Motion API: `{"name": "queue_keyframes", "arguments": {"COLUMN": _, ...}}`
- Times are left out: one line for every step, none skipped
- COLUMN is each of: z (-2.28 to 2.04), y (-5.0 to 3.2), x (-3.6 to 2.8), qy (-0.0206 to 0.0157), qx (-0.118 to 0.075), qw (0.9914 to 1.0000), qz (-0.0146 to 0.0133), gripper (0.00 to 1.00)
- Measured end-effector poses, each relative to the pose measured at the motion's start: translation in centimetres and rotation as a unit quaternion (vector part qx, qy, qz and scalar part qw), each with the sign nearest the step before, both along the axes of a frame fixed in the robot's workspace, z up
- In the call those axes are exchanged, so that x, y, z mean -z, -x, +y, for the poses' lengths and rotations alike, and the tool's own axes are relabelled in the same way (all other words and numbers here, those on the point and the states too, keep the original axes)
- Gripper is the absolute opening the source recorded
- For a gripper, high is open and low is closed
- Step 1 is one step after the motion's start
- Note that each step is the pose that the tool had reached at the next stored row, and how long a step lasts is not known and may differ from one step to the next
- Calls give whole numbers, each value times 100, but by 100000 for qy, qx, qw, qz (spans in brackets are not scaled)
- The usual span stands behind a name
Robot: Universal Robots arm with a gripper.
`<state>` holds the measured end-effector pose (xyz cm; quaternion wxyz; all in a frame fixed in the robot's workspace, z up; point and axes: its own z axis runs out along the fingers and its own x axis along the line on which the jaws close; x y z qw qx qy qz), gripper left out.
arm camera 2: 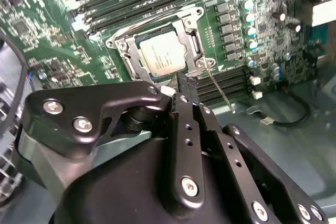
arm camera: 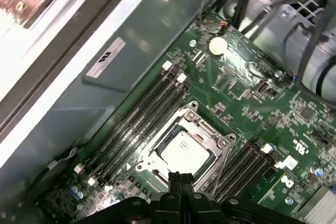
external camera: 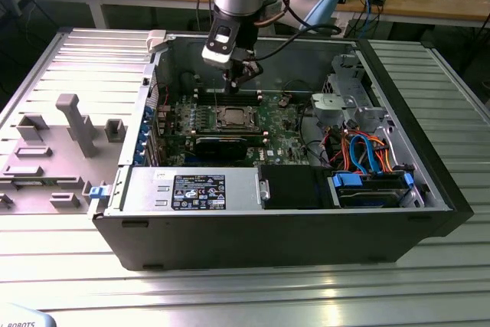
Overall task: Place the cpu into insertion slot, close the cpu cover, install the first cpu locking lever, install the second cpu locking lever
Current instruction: 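Install the first cpu locking lever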
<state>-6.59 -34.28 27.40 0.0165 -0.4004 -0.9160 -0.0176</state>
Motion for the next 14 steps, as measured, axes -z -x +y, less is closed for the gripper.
{"name": "queue_keyframes", "arguments": {"z": 0, "y": 0, "x": 0, "qy": 1, "qx": -2708, "qw": 99963, "qz": 5, "gripper": 11}}
{"name": "queue_keyframes", "arguments": {"z": 0, "y": 0, "x": 0, "qy": 3, "qx": -2742, "qw": 99962, "qz": 4, "gripper": 11}}
{"name": "queue_keyframes", "arguments": {"z": 0, "y": 0, "x": 0, "qy": 3, "qx": -2759, "qw": 99962, "qz": 5, "gripper": 11}}
{"name": "queue_keyframes", "arguments": {"z": 0, "y": 0, "x": 0, "qy": 3, "qx": -2761, "qw": 99962, "qz": 4, "gripper": 11}}
{"name": "queue_keyframes", "arguments": {"z": 0, "y": 0, "x": 0, "qy": 4, "qx": -2762, "qw": 99962, "qz": 4, "gripper": 11}}
{"name": "queue_keyframes", "arguments": {"z": 0, "y": 0, "x": 0, "qy": 2, "qx": -2766, "qw": 99962, "qz": 4, "gripper": 11}}
{"name": "queue_keyframes", "arguments": {"z": 0, "y": 0, "x": 0, "qy": -1, "qx": -2767, "qw": 99962, "qz": 4, "gripper": 11}}
{"name": "queue_keyframes", "arguments": {"z": 0, "y": 0, "x": 0, "qy": -1, "qx": -2769, "qw": 99962, "qz": 4, "gripper": 11}}
{"name": "queue_keyframes", "arguments": {"z": 0, "y": 0, "x": 0, "qy": 3, "qx": -2773, "qw": 99962, "qz": 7, "gripper": 11}}
{"name": "queue_keyframes", "arguments": {"z": 0, "y": 0, "x": 0, "qy": 2, "qx": -2774, "qw": 99962, "qz": 5, "gripper": 11}}
{"name": "queue_keyframes", "arguments": {"z": 0, "y": 0, "x": 0, "qy": 1, "qx": -2777, "qw": 99961, "qz": 3, "gripper": 11}}
{"name": "queue_keyframes", "arguments": {"z": 0, "y": 0, "x": 0, "qy": 0, "qx": -2777, "qw": 99961, "qz": 3, "gripper": 11}}
{"name": "queue_keyframes", "arguments": {"z": 0, "y": 0, "x": 0, "qy": 3, "qx": -2781, "qw": 99961, "qz": 6, "gripper": 11}}
{"name": "queue_keyframes", "arguments": {"z": 0, "y": 0, "x": 0, "qy": 1, "qx": -2782, "qw": 99961, "qz": 4, "gripper": 11}}
